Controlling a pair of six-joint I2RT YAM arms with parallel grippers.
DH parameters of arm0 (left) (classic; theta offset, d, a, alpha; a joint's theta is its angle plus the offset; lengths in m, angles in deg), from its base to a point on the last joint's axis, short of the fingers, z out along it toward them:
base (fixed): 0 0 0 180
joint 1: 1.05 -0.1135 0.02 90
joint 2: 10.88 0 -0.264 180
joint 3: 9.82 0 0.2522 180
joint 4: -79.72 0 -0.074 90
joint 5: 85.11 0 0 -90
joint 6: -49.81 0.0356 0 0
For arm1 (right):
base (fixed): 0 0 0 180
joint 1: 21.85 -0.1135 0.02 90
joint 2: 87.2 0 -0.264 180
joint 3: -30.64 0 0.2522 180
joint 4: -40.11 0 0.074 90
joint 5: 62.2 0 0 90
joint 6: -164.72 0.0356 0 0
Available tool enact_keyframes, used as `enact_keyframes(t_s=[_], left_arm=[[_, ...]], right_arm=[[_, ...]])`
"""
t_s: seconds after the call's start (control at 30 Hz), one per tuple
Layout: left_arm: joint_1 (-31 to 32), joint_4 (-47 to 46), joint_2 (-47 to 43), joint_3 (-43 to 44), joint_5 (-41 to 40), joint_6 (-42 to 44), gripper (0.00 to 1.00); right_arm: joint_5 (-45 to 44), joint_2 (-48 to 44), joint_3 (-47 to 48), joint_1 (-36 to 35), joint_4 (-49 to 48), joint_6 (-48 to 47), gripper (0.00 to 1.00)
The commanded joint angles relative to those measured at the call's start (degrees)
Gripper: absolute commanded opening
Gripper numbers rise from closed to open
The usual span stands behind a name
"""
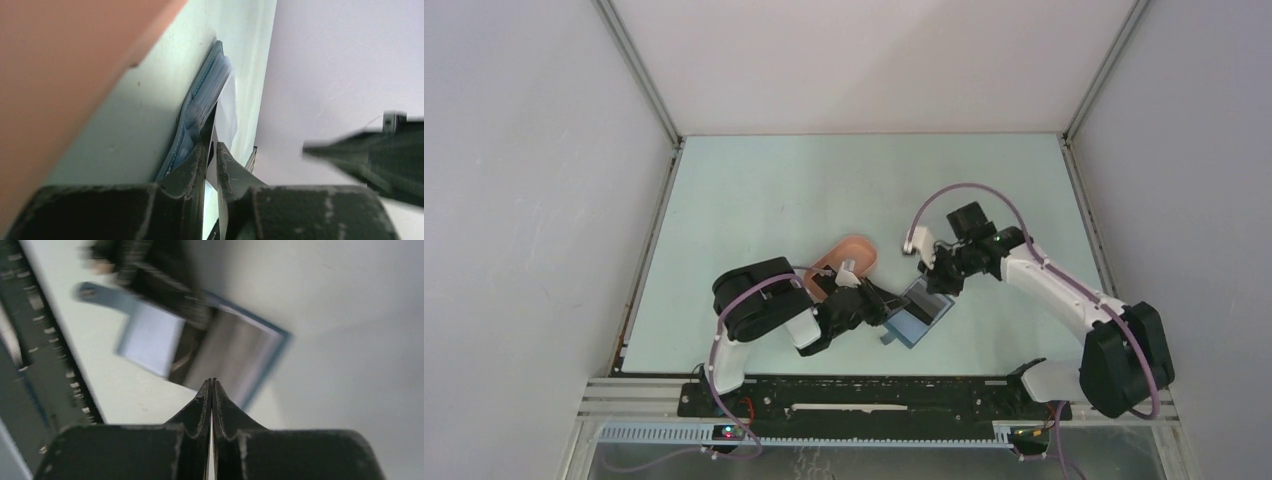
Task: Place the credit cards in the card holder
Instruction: Insert the credit card into the card holder.
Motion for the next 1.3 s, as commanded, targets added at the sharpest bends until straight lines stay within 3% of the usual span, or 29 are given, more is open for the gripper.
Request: enact_keyframes(t_s=[0.0,0.17,0.33,0.57,0.8,1.27], left_arm=[[-0.98,5.01,2.28,0.00,1.47,-2.01,0.18],[-0.94,4.75,2.23,-0.35,1.78,-2.15,0.20],[-0.99,4.46,2.57,-0.29,2.12,-2.40,0.20],[-1.07,4.18,3.03,-0.08,2.70,-2.58,0.21],[-1.42,3.83,3.17,-0.39,3.14,-2.70,0.24],[-1.60,3.39,3.88,-0.15,3.66,-2.60,0.27]], right_arm=[[13.43,-3.07,-5.53,-8.04,3.76,-15.68,0.00],[11.24,-2.75,-8.90,-13.71,-0.31,-19.33,0.00],[3.66,-1.59,-11.65,-18.60,-9.15,-15.18,0.00],[-5.56,4.06,-11.65,-21.89,-14.23,-11.84,0.00],[-13.02,4.41,-11.47,-20.06,-16.56,-9.28,0.00],[-19.65,4.67,-10.12,-13.39,-17.63,-6.32,0.00]])
